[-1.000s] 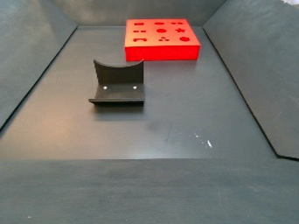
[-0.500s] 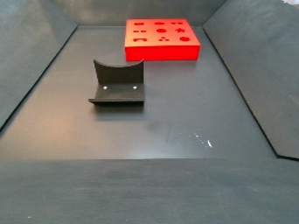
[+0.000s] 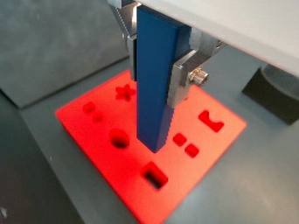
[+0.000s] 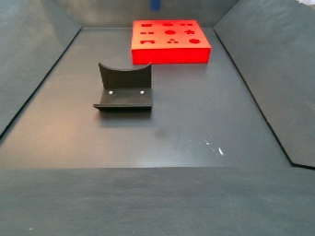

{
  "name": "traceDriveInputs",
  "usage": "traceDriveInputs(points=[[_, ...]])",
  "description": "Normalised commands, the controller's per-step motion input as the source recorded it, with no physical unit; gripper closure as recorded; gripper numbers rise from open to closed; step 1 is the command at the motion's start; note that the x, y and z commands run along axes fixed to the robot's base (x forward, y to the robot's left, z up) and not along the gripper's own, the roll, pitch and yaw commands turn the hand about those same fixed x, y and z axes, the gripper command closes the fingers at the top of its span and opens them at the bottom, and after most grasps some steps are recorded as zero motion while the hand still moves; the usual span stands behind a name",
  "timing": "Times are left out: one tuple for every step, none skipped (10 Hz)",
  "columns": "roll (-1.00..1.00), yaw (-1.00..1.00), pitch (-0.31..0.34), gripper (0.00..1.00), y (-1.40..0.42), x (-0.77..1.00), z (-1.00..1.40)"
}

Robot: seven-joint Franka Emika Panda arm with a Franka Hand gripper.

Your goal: Insert the rectangle object.

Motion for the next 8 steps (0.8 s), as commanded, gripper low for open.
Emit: traceDriveInputs(points=[[0.23,0.0,0.0,1.0,-0.49,0.95,-0.32],[0.09,0.0,0.029,1.0,-0.14,1.0,0.0],[0.08,0.0,0.091,1.0,0.0,1.0,0.0],[0.0,0.0,0.043,1.0,0.0,0.19,0.0],[0.0,0.0,0.0,1.0,-0.01,0.06,-0.01],[0.02,0.0,-0.023,1.0,-0.08,0.13,-0.32],[0.13,0.0,-0.02,1.0,-0.02,0.25,-0.54],[0.14,0.0,0.0,1.0,0.0,0.16,-0.42]])
